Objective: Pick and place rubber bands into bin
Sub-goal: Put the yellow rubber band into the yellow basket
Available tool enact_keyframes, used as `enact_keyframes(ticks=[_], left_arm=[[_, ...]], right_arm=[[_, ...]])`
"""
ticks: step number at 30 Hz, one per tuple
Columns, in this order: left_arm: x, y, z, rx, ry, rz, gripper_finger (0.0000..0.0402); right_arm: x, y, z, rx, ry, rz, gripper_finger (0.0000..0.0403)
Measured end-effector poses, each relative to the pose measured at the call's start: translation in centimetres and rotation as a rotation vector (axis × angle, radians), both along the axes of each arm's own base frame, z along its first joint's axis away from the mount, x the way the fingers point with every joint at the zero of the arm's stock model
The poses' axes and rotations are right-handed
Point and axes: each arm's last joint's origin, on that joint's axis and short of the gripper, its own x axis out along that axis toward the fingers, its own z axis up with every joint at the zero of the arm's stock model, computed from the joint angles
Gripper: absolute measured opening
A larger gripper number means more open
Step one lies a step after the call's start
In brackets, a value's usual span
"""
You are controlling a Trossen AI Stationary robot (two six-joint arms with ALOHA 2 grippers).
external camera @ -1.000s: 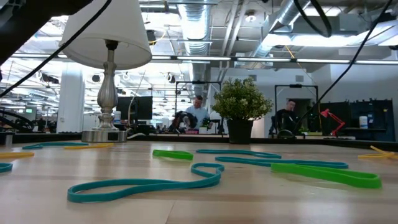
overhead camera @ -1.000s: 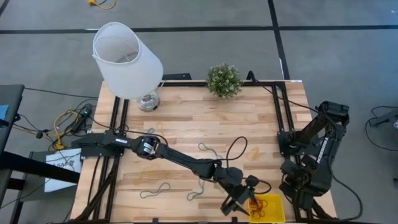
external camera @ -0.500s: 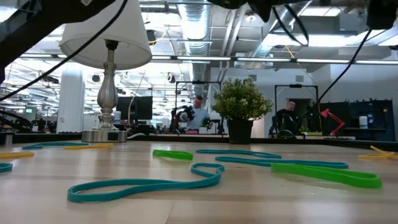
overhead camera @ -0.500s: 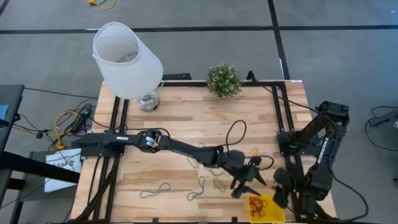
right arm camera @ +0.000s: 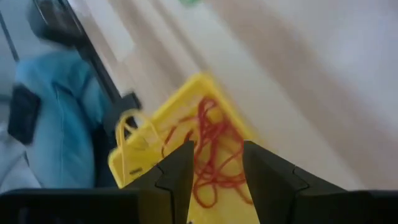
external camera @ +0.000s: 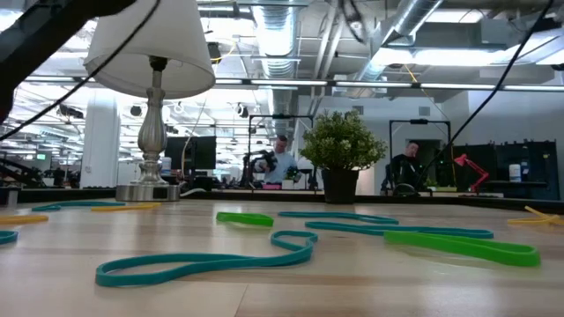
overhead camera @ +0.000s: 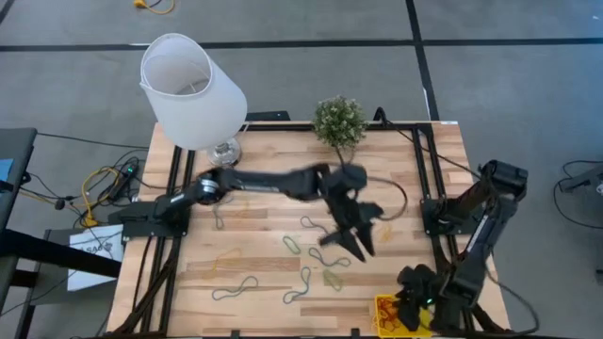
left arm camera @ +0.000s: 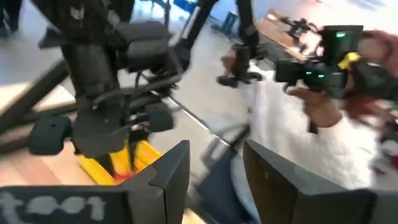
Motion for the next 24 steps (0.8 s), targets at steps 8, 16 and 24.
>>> enact_keyframes(ticks=[8,16,24], left_arm=[[-9.0,1.0,8.7,0.435,0.012,0.381,0.0138],[-18.1,-3.1,16.2,0.579,-0.098,0.624,0.0138],[-22.2,-5.5,17.4,0.659,-0.056,0.764,0.0138]], right_arm=[[2.9,1.3,-3.1,0.049,0.086,0.13,0.0131],[3.8,1.0,-3.4,0.041,0.094,0.132,0.0131],[3.6,0.9,-2.5,0.107,0.132,0.164,0.0131]])
